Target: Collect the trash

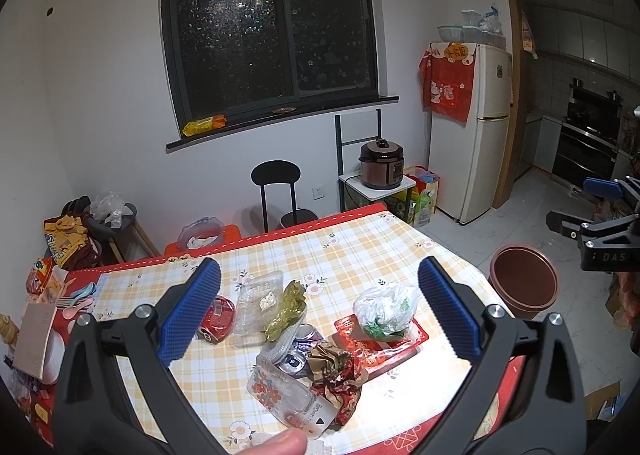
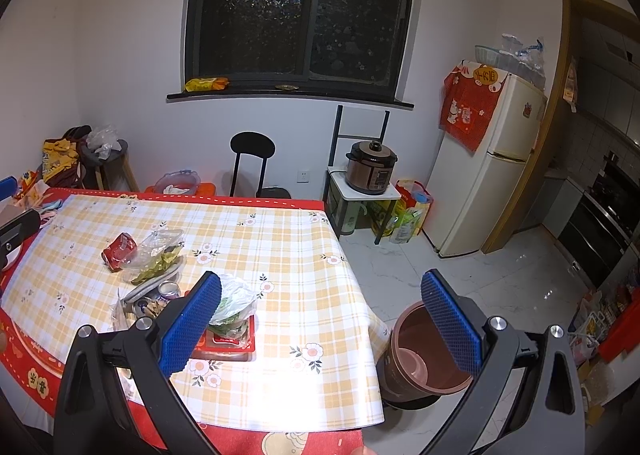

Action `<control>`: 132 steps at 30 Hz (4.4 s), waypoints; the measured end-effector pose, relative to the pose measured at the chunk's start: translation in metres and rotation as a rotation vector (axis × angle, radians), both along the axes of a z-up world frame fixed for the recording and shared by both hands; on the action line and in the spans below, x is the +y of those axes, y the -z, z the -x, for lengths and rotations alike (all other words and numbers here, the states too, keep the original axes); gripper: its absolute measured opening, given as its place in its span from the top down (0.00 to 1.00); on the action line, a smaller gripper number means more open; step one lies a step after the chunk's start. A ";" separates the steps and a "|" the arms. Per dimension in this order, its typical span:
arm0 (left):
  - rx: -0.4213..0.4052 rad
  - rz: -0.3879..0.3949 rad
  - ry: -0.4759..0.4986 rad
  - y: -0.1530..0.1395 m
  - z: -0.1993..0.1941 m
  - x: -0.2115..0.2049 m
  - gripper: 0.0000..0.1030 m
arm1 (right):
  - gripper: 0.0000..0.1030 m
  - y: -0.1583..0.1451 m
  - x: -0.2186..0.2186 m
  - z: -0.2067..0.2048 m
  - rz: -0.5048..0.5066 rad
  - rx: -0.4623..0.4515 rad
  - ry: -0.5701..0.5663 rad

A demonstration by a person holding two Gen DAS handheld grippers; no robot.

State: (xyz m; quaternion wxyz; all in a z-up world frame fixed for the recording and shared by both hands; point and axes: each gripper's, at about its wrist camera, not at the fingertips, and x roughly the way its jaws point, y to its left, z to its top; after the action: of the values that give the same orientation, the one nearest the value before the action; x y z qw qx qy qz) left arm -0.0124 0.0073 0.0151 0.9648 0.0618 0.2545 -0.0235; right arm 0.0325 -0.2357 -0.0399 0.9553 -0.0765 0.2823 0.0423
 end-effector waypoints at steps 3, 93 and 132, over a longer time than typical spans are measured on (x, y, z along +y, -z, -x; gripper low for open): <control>0.001 -0.002 0.003 0.000 0.000 -0.003 0.05 | 0.04 0.000 0.000 0.000 0.000 0.001 0.000; 0.725 0.797 -0.462 0.331 0.035 0.172 0.27 | 0.04 0.177 0.116 -0.028 -0.107 0.471 -0.416; 0.577 0.701 -0.319 0.285 0.047 0.230 0.66 | 0.36 0.254 0.183 -0.091 -0.262 0.575 -0.239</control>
State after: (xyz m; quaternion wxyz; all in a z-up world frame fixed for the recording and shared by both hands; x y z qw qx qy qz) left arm -0.0595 0.2374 -0.2702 0.8090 -0.3161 0.4950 0.0241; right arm 0.1230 -0.0530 -0.2942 0.8267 0.0293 0.5213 0.2096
